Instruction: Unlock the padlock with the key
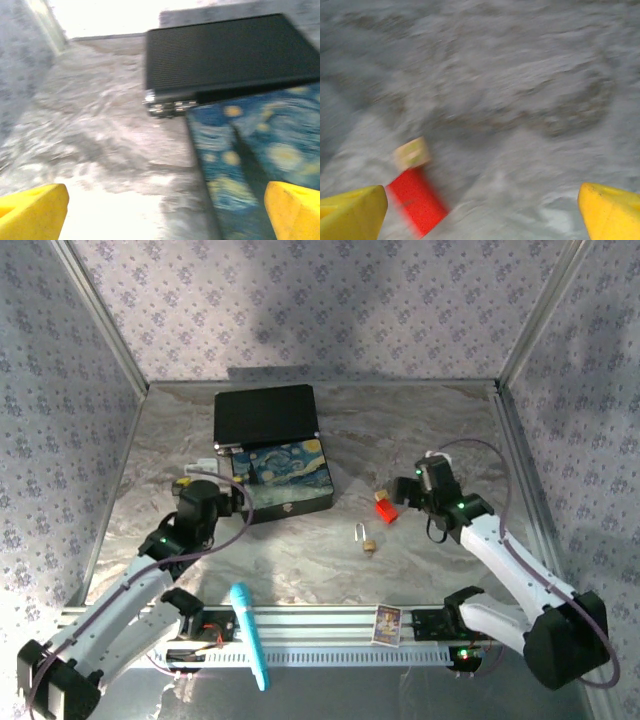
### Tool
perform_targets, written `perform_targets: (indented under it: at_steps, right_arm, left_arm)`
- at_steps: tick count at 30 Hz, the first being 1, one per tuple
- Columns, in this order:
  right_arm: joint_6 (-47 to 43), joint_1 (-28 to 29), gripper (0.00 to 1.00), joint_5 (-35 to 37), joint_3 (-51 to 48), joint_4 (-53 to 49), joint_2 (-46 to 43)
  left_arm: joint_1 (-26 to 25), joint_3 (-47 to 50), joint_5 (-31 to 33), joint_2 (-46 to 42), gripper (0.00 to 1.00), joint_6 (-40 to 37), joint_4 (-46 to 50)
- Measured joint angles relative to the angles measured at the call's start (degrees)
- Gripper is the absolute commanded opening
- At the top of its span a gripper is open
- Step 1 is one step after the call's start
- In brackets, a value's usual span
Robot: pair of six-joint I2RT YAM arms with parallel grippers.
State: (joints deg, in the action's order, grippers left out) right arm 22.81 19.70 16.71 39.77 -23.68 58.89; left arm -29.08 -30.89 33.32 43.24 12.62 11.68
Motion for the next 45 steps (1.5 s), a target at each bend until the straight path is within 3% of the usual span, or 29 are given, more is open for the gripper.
perform_targets:
  at_steps: [5,10,17,23,27,32,45]
  right_arm:
    - [-7.7,-10.3,0.99,4.6,-8.7,13.9,0.5]
    - [-13.7,-15.9,0.99,3.6,-16.1,31.2,5.7]
    - [-16.6,-19.8,0.99,-0.7,-20.5,50.6,13.7]
    - [-20.0,-20.5,0.99,-5.9,-20.5,61.7,18.1]
    - [-20.5,-21.7,0.99,-8.0,-20.2,65.7,22.8]
    - [-22.2,-21.3,0.99,-10.1,-18.5,66.4,27.8]
    - [-23.1,-20.9,0.99,-11.2,-18.4,67.6,27.8]
  left_arm:
    - [5.9,5.9,5.3,6.3,1.00,-4.9,-13.7]
    - [14.6,8.0,4.2,16.3,1.00,-6.6,-23.2]
    - [24.4,8.0,-6.0,30.3,1.00,-7.7,-35.3]
    - [28.0,8.2,-16.2,37.5,1.00,-8.3,-47.8]
    - [29.5,8.2,-21.4,44.1,1.00,-8.6,-53.6]
    - [29.7,8.2,-26.0,45.0,1.00,-9.5,-55.5]
    - [29.7,8.2,-29.1,45.0,1.00,-10.7,-55.7]
